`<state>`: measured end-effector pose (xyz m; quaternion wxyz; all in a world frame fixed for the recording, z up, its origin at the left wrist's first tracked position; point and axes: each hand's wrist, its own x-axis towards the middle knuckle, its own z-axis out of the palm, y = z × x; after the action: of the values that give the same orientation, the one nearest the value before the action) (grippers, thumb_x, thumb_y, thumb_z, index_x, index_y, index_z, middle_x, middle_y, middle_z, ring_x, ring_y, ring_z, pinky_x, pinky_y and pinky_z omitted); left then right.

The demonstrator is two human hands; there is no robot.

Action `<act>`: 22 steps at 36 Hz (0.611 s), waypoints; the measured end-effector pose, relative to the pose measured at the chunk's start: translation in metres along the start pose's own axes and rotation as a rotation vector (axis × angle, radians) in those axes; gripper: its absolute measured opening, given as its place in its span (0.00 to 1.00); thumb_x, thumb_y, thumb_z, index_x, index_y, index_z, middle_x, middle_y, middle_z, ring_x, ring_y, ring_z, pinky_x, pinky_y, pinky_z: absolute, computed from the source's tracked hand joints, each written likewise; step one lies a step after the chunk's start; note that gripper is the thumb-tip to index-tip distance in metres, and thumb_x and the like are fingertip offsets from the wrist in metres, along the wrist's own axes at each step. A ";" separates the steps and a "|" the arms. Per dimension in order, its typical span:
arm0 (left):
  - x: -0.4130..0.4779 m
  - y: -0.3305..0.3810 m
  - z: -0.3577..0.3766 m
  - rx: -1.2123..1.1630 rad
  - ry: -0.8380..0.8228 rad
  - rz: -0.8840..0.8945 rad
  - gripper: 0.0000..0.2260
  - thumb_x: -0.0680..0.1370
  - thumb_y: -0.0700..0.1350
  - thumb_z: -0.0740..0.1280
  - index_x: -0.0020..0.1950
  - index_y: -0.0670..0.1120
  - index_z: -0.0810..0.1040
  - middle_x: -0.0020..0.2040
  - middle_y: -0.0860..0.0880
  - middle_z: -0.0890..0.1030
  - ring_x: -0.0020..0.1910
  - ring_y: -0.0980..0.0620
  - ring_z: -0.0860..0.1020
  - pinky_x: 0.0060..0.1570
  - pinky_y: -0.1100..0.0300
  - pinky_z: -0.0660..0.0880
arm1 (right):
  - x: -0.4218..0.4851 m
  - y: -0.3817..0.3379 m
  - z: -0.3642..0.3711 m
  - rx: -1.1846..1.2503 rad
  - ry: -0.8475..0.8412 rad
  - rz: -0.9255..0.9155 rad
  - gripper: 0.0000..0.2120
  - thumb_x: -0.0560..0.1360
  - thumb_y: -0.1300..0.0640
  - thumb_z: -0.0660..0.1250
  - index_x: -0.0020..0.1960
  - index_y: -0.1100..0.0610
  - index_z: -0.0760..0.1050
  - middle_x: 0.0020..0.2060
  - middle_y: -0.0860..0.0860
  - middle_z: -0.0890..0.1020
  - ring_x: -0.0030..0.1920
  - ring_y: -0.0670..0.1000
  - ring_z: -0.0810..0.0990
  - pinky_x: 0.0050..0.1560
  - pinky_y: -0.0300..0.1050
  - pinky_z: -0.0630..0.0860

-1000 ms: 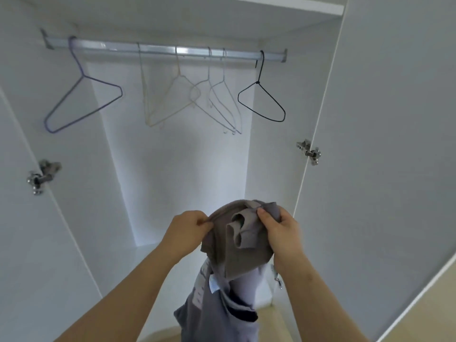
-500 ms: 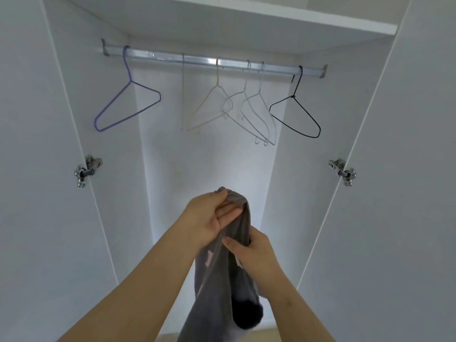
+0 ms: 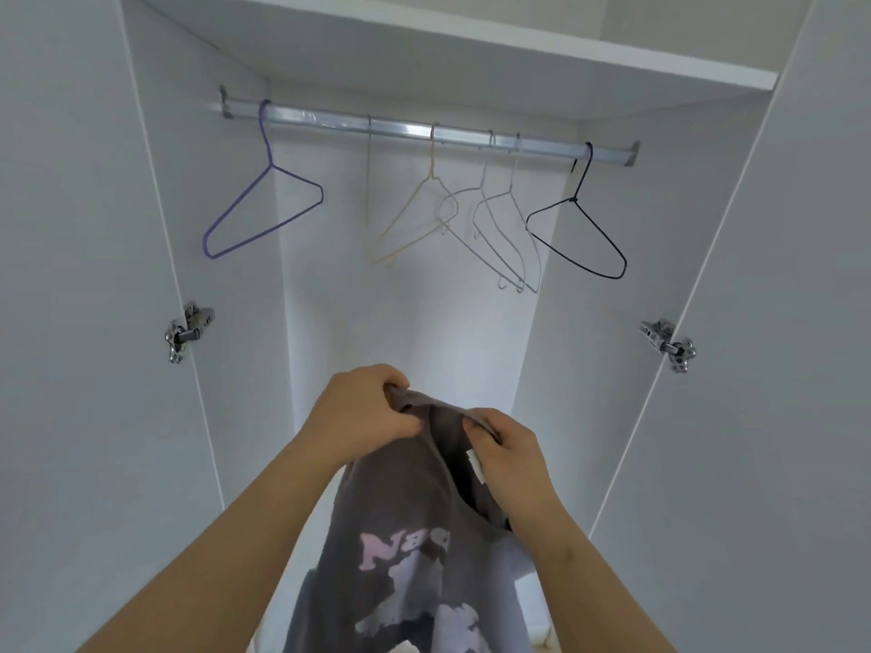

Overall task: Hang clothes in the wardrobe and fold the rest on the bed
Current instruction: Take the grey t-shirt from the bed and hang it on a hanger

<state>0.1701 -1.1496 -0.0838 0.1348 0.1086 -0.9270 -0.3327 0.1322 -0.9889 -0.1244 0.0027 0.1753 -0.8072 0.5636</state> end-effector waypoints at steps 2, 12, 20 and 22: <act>0.001 -0.003 0.000 0.106 0.052 -0.001 0.09 0.69 0.51 0.72 0.40 0.52 0.72 0.37 0.56 0.75 0.37 0.58 0.73 0.32 0.67 0.65 | 0.003 -0.006 0.004 -0.022 -0.016 -0.022 0.10 0.79 0.60 0.58 0.47 0.50 0.77 0.41 0.41 0.80 0.44 0.41 0.77 0.43 0.27 0.70; 0.013 -0.029 -0.014 -0.369 0.307 -0.248 0.06 0.77 0.42 0.62 0.42 0.43 0.75 0.38 0.45 0.78 0.39 0.45 0.79 0.44 0.49 0.80 | 0.019 -0.027 0.039 -0.120 -0.093 -0.110 0.08 0.79 0.56 0.60 0.47 0.51 0.78 0.40 0.42 0.80 0.43 0.43 0.77 0.41 0.26 0.69; 0.024 -0.072 -0.052 -0.087 0.301 -0.295 0.10 0.75 0.34 0.55 0.43 0.46 0.73 0.40 0.45 0.78 0.39 0.44 0.79 0.42 0.51 0.79 | 0.041 -0.048 0.077 0.033 -0.120 -0.081 0.08 0.78 0.60 0.62 0.46 0.51 0.79 0.41 0.43 0.81 0.43 0.41 0.77 0.43 0.28 0.70; 0.027 -0.076 -0.064 -0.432 0.252 -0.385 0.12 0.75 0.32 0.55 0.40 0.45 0.73 0.41 0.43 0.78 0.39 0.44 0.79 0.40 0.50 0.80 | 0.047 -0.052 0.089 0.036 -0.120 -0.090 0.08 0.78 0.60 0.62 0.45 0.52 0.78 0.39 0.42 0.80 0.42 0.41 0.77 0.42 0.28 0.70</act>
<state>0.1744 -1.2526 -0.0805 0.2030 0.2913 -0.7733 -0.5253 0.1198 -1.0987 -0.1004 -0.0234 0.2447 -0.7870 0.5659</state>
